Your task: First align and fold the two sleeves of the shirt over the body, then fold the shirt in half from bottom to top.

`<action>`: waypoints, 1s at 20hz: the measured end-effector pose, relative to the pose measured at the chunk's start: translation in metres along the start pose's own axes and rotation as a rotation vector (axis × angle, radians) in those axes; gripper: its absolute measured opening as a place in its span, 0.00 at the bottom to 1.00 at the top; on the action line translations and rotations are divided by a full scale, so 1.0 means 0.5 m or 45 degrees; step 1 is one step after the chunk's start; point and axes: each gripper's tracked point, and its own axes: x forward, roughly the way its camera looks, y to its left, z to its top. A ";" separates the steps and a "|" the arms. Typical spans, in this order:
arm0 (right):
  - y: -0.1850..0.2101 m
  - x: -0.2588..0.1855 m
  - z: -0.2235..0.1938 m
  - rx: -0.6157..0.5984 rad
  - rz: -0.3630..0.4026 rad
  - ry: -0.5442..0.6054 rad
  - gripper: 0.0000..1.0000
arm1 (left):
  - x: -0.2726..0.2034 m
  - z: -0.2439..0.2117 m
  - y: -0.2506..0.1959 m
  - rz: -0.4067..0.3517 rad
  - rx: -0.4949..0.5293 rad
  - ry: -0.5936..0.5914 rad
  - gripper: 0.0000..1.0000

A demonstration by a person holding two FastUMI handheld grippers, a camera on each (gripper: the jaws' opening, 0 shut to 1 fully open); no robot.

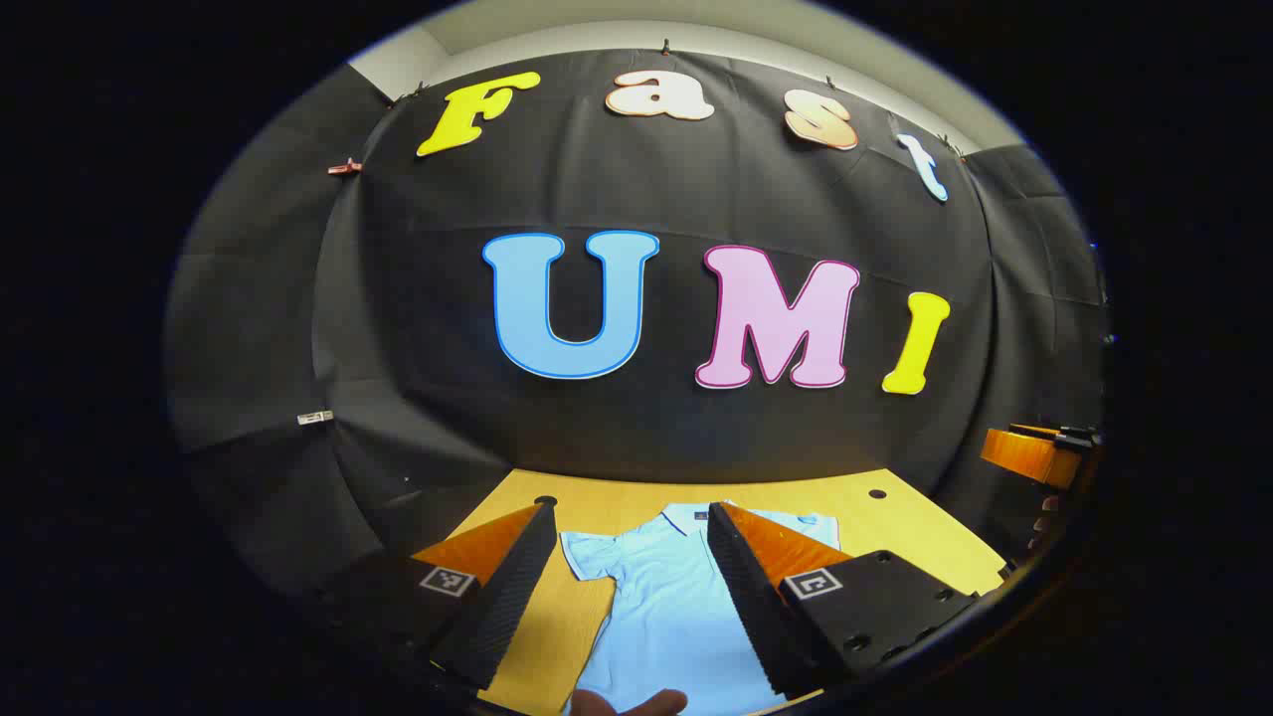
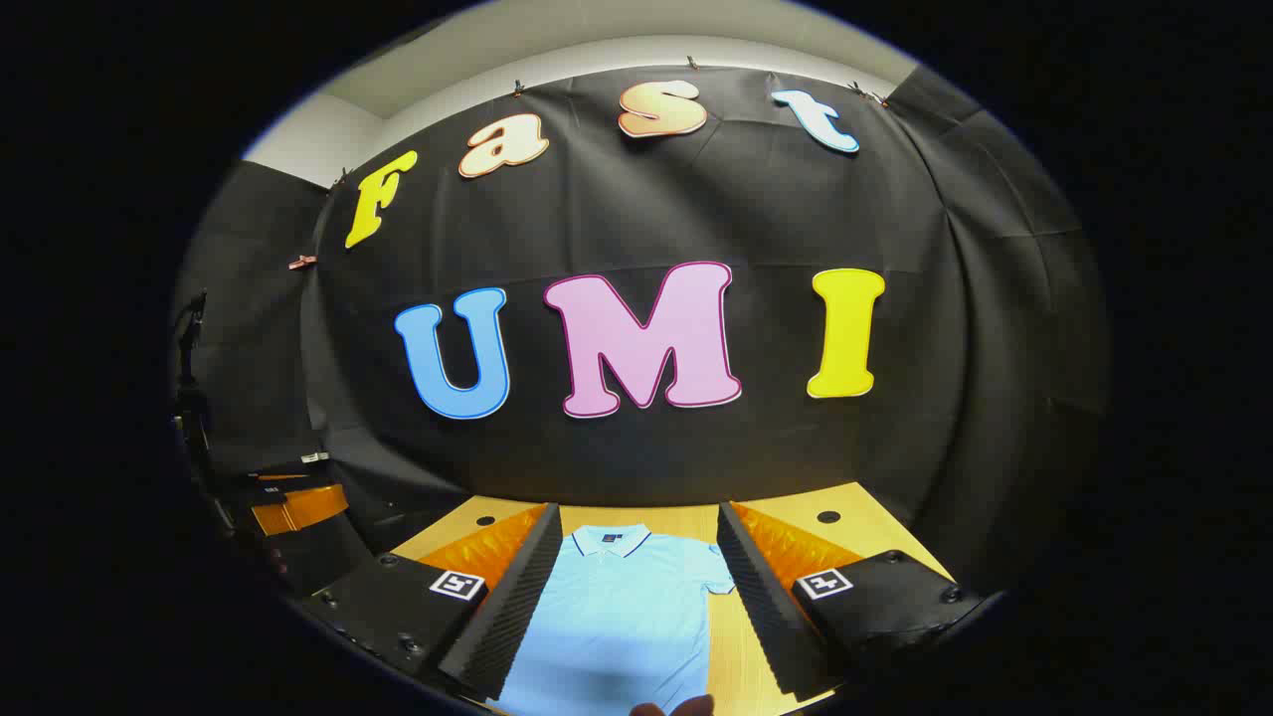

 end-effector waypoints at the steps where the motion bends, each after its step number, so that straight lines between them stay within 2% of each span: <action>1: 0.000 0.000 0.000 -0.004 0.002 0.001 0.98 | -0.001 -0.002 0.002 0.001 0.000 0.000 0.97; 16: -0.020 0.010 -0.024 0.022 -0.036 0.047 0.98 | 0.005 -0.007 -0.007 -0.014 0.011 0.002 0.97; 20: -0.035 0.050 -0.043 -0.003 -0.041 0.088 0.99 | 0.008 -0.016 -0.011 -0.012 0.013 0.011 0.97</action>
